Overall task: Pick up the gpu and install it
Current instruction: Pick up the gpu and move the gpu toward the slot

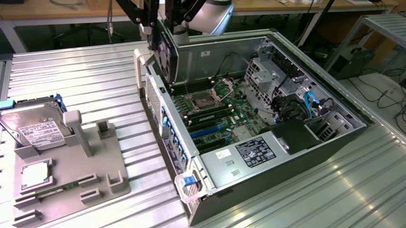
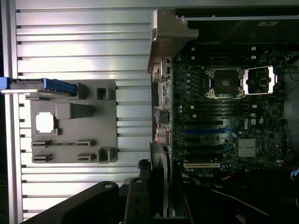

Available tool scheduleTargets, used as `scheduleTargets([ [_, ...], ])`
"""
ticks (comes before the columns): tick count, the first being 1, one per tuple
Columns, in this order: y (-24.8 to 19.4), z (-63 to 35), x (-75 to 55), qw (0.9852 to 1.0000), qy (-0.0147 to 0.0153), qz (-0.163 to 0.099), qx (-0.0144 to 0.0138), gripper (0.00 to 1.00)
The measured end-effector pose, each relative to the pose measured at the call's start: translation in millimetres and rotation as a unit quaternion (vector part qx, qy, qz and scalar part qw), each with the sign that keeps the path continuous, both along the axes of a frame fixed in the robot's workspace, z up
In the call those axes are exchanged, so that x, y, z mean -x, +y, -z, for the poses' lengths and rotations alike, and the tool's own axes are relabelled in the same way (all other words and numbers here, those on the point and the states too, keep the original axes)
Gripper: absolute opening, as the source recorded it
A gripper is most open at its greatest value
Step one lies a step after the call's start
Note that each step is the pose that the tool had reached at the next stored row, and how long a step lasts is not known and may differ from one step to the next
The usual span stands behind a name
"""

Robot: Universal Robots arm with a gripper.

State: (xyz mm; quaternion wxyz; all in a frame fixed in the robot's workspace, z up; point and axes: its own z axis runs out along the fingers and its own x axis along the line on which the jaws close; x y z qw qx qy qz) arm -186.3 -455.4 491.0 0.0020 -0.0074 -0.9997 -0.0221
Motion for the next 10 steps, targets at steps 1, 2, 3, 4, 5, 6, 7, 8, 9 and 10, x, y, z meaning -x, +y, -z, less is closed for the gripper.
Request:
scheduleTargets([
  [1, 0.0, 0.0, -0.9, 1.0000, 0.0000, 0.000, 0.0000, 0.27],
  [2, 0.0, 0.0, -2.1, 1.0000, 0.0000, 0.000, 0.0000, 0.27],
  [3, 0.0, 0.0, -3.2, 1.0000, 0.0000, 0.000, 0.0000, 0.27],
  [4, 0.0, 0.0, -4.1, 1.0000, 0.0000, 0.000, 0.0000, 0.27],
  [5, 0.0, 0.0, -5.2, 1.0000, 0.0000, 0.000, 0.0000, 0.27],
  [6, 0.0, 0.0, -6.2, 1.0000, 0.0000, 0.000, 0.0000, 0.27],
  [7, 0.0, 0.0, -7.3, 1.0000, 0.0000, 0.000, 0.0000, 0.27],
  [8, 0.0, 0.0, -8.2, 1.0000, 0.0000, 0.000, 0.0000, 0.27],
  [9, 0.0, 0.0, -9.4, 1.0000, 0.0000, 0.000, 0.0000, 0.27],
  [10, 0.0, 0.0, -10.8, 1.0000, 0.0000, 0.000, 0.0000, 0.27],
])
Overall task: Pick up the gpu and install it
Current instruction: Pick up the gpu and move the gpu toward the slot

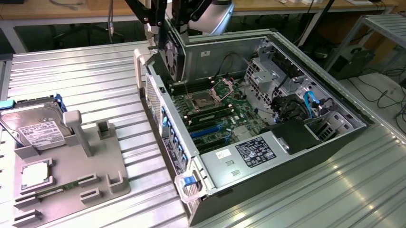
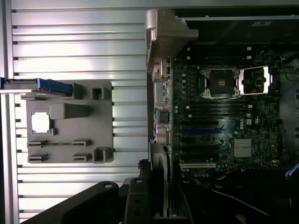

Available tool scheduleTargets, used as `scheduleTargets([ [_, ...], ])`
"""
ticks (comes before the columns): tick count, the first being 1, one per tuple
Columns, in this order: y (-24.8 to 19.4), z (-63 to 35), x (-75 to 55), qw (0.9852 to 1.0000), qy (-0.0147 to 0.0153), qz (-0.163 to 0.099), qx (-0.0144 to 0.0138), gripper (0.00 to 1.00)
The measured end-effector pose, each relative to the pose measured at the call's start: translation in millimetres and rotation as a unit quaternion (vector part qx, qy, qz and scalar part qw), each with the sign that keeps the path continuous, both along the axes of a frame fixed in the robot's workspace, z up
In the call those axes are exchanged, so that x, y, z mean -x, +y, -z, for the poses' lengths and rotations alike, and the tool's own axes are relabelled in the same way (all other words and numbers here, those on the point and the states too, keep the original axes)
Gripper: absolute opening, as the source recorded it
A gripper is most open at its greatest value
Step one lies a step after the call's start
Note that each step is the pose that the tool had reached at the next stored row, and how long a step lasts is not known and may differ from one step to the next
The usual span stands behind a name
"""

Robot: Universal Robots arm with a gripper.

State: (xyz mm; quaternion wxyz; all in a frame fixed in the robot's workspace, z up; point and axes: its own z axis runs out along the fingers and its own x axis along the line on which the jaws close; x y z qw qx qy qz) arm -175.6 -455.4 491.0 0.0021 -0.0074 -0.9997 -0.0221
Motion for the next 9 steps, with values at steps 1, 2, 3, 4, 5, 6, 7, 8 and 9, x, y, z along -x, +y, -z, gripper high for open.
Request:
scheduleTargets([
  [1, 0.0, 0.0, -1.5, 1.0000, 0.0000, 0.000, 0.0000, 0.27],
  [2, 0.0, 0.0, -2.8, 1.0000, 0.0000, 0.000, 0.0000, 0.27],
  [3, 0.0, 0.0, -3.9, 1.0000, 0.0000, 0.000, 0.0000, 0.27],
  [4, 0.0, 0.0, -5.6, 1.0000, 0.0001, 0.000, 0.0000, 0.27],
  [5, 0.0, 0.1, -7.3, 1.0000, 0.0001, 0.000, 0.0000, 0.27],
  [6, 0.0, 0.0, -9.8, 1.0000, 0.0003, 0.000, 0.0000, 0.27],
  [7, 0.0, 0.0, -11.1, 1.0000, 0.0003, 0.000, 0.0000, 0.27],
  [8, 0.0, 0.0, -12.1, 1.0000, 0.0003, 0.000, 0.0000, 0.27],
  [9, 0.0, 0.0, -13.4, 1.0000, 0.0004, 0.000, 0.0000, 0.27],
])
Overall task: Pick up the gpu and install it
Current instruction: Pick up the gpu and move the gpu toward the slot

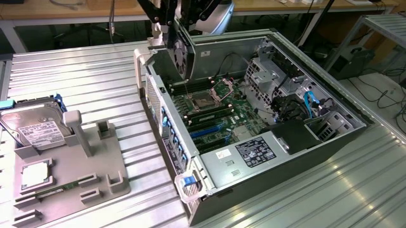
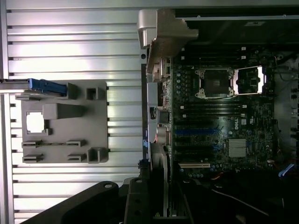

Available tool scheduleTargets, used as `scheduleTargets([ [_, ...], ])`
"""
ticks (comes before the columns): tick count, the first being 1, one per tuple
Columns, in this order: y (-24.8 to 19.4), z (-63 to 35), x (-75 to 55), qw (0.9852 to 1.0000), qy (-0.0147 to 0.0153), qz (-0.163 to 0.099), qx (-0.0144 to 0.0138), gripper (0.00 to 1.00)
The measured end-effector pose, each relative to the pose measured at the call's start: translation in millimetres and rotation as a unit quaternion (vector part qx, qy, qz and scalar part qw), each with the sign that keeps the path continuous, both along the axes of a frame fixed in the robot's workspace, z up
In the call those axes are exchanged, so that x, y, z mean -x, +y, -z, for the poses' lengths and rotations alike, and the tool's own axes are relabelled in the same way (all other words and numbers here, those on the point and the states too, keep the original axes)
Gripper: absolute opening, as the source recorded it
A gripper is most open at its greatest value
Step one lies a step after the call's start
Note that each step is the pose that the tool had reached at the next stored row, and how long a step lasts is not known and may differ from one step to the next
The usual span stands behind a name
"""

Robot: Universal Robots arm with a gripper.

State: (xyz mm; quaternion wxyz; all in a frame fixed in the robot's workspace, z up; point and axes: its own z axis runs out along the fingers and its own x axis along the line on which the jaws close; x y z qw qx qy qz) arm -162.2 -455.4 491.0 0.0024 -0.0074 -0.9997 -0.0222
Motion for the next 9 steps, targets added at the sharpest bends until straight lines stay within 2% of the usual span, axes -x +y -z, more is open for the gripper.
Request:
scheduleTargets([
  [9, 0.0, 0.0, -11.4, 1.0000, 0.0004, 0.000, 0.0000, 0.27],
])
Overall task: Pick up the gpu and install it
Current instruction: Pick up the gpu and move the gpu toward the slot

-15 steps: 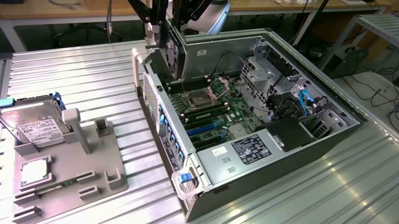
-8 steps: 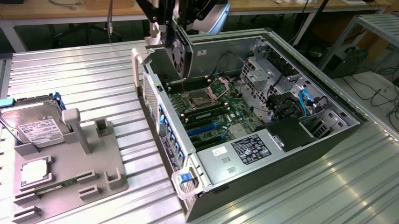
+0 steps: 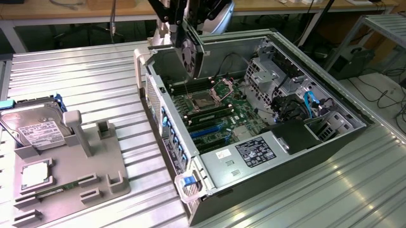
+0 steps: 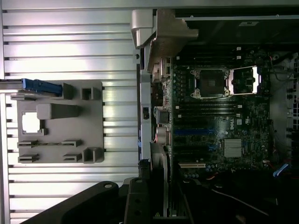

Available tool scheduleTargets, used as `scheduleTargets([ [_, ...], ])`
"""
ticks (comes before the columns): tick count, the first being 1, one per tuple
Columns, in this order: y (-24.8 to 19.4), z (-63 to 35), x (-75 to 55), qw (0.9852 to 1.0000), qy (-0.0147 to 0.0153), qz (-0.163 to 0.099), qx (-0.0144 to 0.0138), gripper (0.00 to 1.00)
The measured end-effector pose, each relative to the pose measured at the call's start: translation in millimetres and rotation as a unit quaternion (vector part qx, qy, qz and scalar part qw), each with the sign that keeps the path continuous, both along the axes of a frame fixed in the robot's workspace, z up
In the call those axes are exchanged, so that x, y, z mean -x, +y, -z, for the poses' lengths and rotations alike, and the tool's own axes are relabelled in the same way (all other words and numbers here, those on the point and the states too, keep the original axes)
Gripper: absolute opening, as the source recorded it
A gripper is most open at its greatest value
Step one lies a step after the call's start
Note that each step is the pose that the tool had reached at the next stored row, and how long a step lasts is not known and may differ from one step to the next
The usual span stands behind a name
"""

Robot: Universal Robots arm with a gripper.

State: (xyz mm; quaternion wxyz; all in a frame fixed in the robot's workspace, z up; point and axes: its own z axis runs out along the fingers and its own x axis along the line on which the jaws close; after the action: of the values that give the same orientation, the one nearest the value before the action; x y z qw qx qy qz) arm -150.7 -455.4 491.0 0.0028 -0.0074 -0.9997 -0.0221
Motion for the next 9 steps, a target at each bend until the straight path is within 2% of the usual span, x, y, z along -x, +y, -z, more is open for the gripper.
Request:
scheduleTargets([
  [9, 0.0, 0.0, -10.8, 1.0000, 0.0002, 0.000, 0.0000, 0.27],
])
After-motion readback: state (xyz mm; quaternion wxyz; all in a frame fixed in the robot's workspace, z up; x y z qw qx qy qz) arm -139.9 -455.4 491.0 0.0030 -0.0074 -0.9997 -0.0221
